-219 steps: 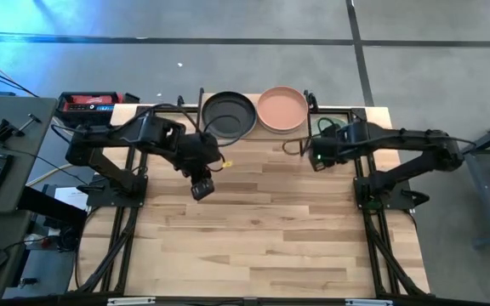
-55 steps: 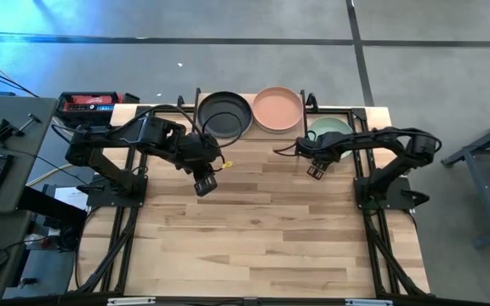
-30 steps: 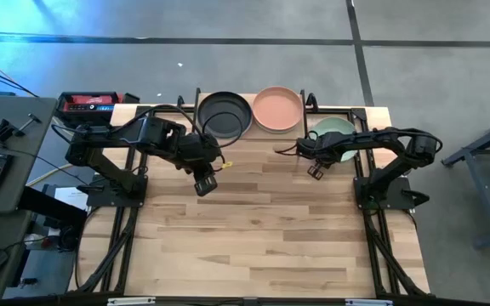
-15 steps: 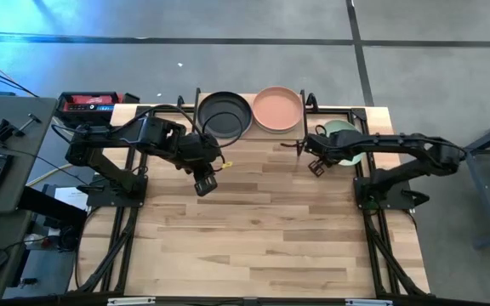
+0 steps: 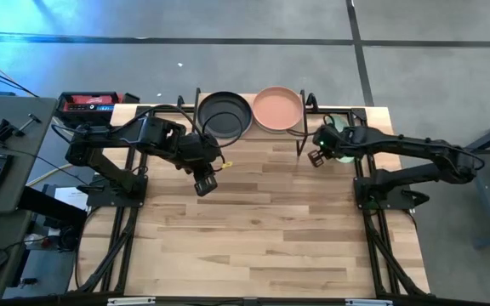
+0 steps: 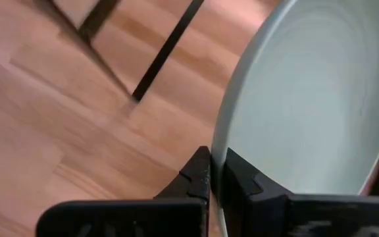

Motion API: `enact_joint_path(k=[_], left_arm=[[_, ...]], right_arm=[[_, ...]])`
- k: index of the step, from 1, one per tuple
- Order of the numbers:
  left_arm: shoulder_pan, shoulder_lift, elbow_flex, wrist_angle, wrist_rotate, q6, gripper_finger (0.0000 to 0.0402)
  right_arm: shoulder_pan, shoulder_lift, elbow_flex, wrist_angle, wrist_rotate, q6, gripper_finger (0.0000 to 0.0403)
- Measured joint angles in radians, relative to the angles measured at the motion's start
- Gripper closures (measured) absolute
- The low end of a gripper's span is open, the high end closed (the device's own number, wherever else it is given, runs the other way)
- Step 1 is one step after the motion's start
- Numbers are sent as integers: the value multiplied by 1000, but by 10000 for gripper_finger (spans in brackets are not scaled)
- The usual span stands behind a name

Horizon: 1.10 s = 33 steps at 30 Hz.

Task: Place and stack plates onto a shelf
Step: Stack the green plate on top of the other black plate on the shelf

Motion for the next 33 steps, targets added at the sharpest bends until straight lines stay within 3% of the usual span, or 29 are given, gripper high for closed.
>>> enact_joint_path(k=[17,22,33], left_arm=[[0,0,0,-3,0,-6,326],[0,0,0,-3,-2,-75,326],[0,6,1,-8,-13,-281,326]], right_arm=[[-2,0,234,-119,101,-48,403],[-3,0,333,-149,176,-103,403],[-64,30,485,-148,186,-343,403]])
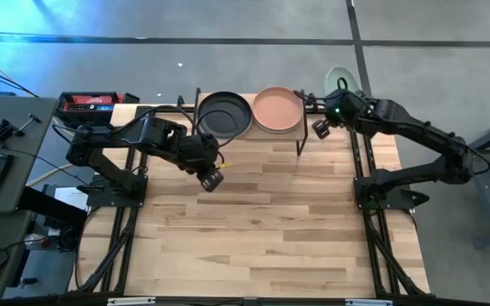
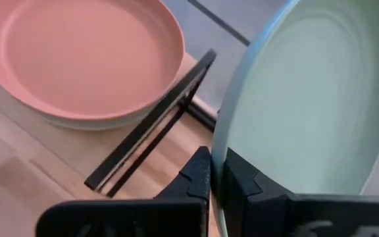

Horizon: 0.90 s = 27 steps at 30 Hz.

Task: Place and stack plates onto a shelf
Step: Stack the green plate on top of the other black plate on the shelf

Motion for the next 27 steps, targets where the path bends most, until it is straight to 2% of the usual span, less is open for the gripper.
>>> enact_joint_path(k=[8,14,20,27], left_arm=[[16,0,0,0,-17,-115,326],[73,0,0,1,-39,-195,326],[155,0,0,12,-39,-218,326],[263,0,0,103,-38,-243,326]], right_arm=[[-8,50,109,7,-5,-220,403],[15,83,187,-8,-60,-422,403],[72,130,252,-71,-98,-577,403],[170,222,310,-175,-111,-742,403]])
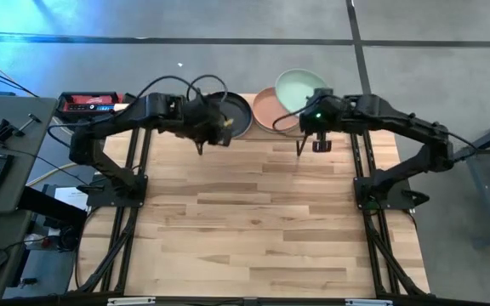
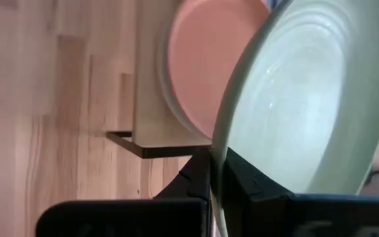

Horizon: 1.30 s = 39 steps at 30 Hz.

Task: Place and stack plates onto a shelf
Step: Stack the green plate on top of the other black plate on the shelf

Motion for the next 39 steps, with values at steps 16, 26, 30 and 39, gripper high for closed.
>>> enact_joint_path(k=[16,26,30,39], left_arm=[[189,0,0,91,12,18,326],[235,0,0,94,37,19,326],[223,0,0,99,44,27,326],[190,5,0,131,46,28,326]], right_arm=[[179,162,30,-4,20,-131,403],[272,199,30,95,16,-209,403],[289,201,30,120,14,-218,403],[291,203,30,129,-1,-218,403]])
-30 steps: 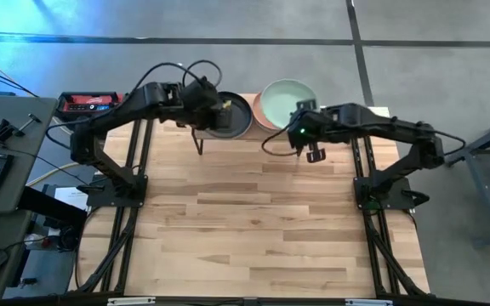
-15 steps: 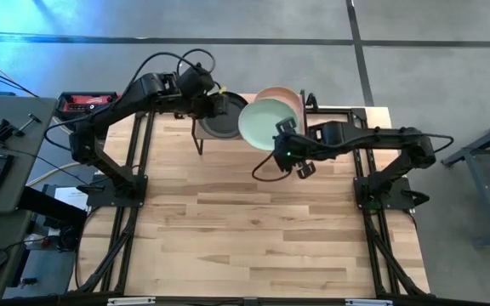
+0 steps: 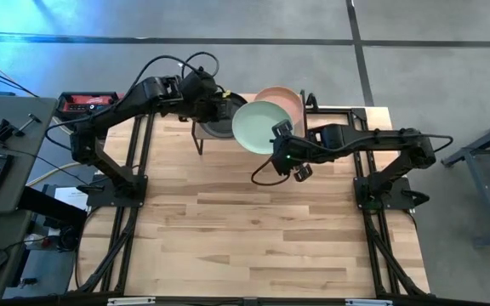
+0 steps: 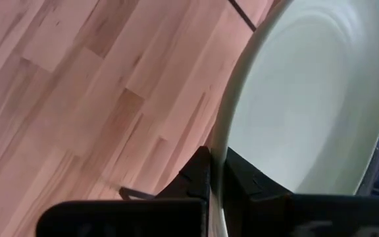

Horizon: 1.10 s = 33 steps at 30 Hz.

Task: Place and stack plates onto a shelf
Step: Stack the green plate on top of the other black plate on the shelf

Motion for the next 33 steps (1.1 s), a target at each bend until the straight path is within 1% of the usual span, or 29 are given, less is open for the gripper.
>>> enact_joint_path(k=[6,11,21,29,33], left_arm=[[-5,41,0,0,15,20,326],[-5,73,-1,11,14,44,326],[5,75,-1,13,20,44,326],[13,84,-1,22,42,60,326],[15,97,-1,26,40,70,327]], right_arm=[[0,0,0,45,-2,-33,403],[0,0,0,41,-2,-35,403],[0,0,0,53,17,-35,403],[-1,0,0,113,18,-46,403],[-2,0,0,98,18,-43,403]])
